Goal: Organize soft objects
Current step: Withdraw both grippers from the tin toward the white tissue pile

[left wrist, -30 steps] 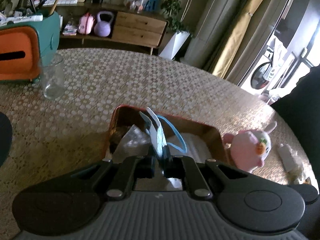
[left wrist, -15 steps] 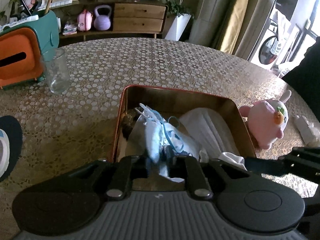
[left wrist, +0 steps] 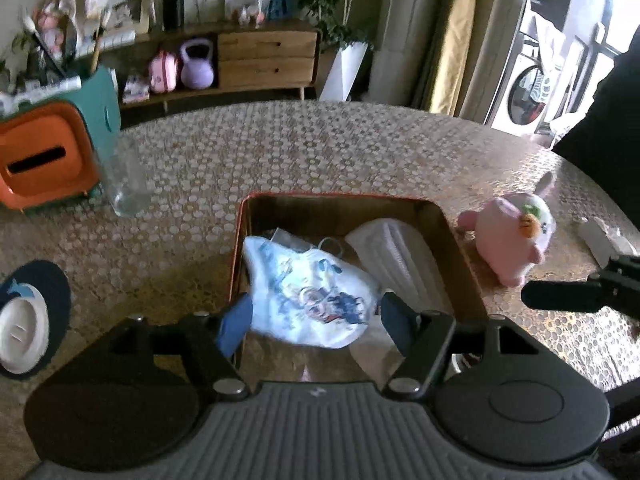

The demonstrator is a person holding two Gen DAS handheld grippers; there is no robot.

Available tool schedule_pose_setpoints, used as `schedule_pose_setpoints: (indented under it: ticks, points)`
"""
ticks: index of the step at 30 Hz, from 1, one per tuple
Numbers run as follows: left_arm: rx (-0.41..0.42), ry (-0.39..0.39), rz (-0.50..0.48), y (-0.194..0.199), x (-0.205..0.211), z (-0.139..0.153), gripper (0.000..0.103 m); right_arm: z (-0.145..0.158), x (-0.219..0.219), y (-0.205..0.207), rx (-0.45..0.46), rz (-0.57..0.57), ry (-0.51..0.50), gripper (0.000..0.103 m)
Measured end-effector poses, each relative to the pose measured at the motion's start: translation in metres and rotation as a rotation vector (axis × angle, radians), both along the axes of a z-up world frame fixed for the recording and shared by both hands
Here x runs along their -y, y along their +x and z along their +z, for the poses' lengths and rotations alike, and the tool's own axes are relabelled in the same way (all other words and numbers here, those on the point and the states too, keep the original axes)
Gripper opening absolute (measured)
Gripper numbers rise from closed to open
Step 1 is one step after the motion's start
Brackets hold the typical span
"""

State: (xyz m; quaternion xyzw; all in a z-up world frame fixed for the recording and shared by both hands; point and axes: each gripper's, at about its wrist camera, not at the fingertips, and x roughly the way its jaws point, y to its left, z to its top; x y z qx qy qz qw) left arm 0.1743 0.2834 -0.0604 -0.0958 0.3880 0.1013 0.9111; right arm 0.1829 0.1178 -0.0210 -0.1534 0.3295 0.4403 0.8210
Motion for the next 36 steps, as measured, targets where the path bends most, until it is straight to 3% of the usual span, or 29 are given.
schedule_pose_setpoints:
  ticks: [13, 17, 31, 36]
  points:
    - [0.081, 0.061, -0.048, -0.035, 0.055, 0.050, 0.074, 0.039, 0.051, -0.025, 0.006, -0.009, 0.094, 0.071]
    - [0.105, 0.073, -0.075, -0.042, 0.076, 0.062, 0.081, 0.048, 0.074, -0.034, 0.021, -0.011, 0.117, 0.076]
    - [0.181, -0.015, -0.199, -0.044, 0.161, 0.079, 0.088, 0.067, 0.170, -0.043, 0.035, -0.101, 0.175, 0.088]
    - [0.212, 0.004, -0.252, -0.037, 0.198, 0.077, 0.103, 0.067, 0.213, -0.037, 0.050, -0.170, 0.194, 0.095]
